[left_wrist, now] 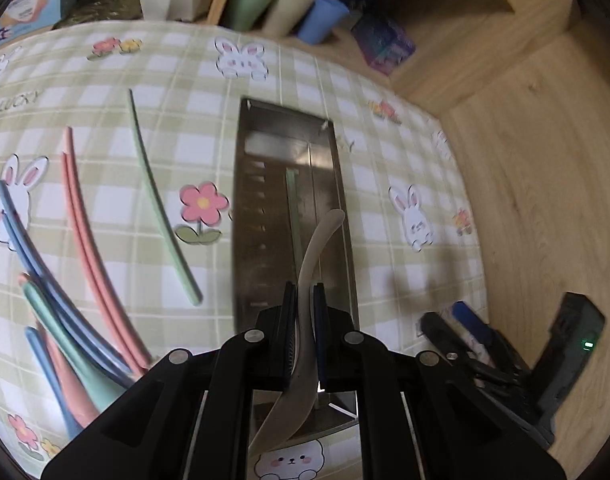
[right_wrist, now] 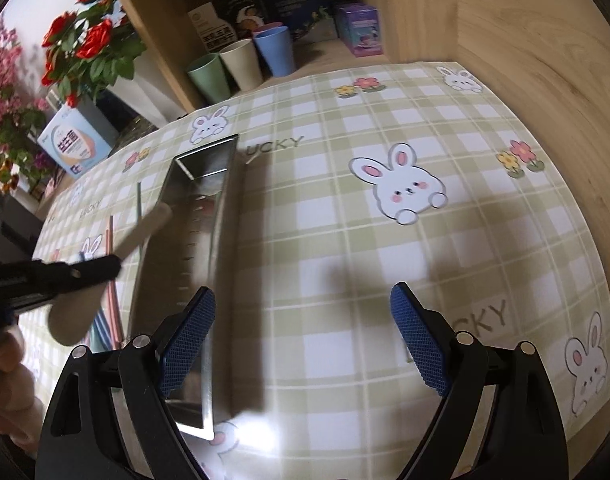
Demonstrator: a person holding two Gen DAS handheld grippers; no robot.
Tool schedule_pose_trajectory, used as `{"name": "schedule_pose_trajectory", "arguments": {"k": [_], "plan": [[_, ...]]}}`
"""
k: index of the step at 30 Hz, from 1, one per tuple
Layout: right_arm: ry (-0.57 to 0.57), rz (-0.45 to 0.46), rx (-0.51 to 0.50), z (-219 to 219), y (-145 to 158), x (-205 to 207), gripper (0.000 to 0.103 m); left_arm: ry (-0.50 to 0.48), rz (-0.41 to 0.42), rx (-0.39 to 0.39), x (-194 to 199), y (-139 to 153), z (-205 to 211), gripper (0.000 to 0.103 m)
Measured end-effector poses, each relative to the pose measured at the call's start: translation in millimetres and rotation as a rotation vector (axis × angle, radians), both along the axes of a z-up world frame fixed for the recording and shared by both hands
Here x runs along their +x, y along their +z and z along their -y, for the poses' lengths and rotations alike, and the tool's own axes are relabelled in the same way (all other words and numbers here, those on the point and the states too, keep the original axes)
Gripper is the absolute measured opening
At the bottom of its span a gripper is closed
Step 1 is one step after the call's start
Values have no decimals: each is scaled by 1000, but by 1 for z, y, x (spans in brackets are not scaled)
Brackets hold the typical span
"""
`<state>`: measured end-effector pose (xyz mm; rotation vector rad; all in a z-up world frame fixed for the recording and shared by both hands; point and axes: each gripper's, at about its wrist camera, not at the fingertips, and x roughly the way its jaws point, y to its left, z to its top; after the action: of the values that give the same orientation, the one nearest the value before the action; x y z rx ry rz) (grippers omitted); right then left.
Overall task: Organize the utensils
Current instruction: 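Lower the white spoon into the tray and open the left gripper, then move the left gripper to the blue spoon while the right gripper moves to the chopsticks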
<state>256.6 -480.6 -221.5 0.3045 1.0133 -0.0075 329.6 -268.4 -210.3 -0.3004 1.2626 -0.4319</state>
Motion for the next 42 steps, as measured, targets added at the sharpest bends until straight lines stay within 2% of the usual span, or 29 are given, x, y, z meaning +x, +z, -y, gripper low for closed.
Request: {"name": "schedule_pose_trajectory", "arguments": {"k": [4,13,22,27,31,35,42], "plan": [[-27,-1,10,12,-2,-3,86,8,-39,22,3,-15,10,8],[-38,-8,36,14,-7,-5,86,9,-74,83,3,-33,22,8],[-46,-7,36,11,-4,-7,86,-68,-148,42,-7,-49,33,9],[-51,-8,34,11,0,-11,86,-90,-155,28,-14,-49,35,9],[-53,6,33,7,6,-17,86,-102,-82,7,-16,-28,22,9],[-65,24,53,-1,10,-22,86,-114,38,-11,-15,1,-1,11],[-58,82,76,-41,17,-26,86,-74,230,29,-24,34,-77,30]]}}
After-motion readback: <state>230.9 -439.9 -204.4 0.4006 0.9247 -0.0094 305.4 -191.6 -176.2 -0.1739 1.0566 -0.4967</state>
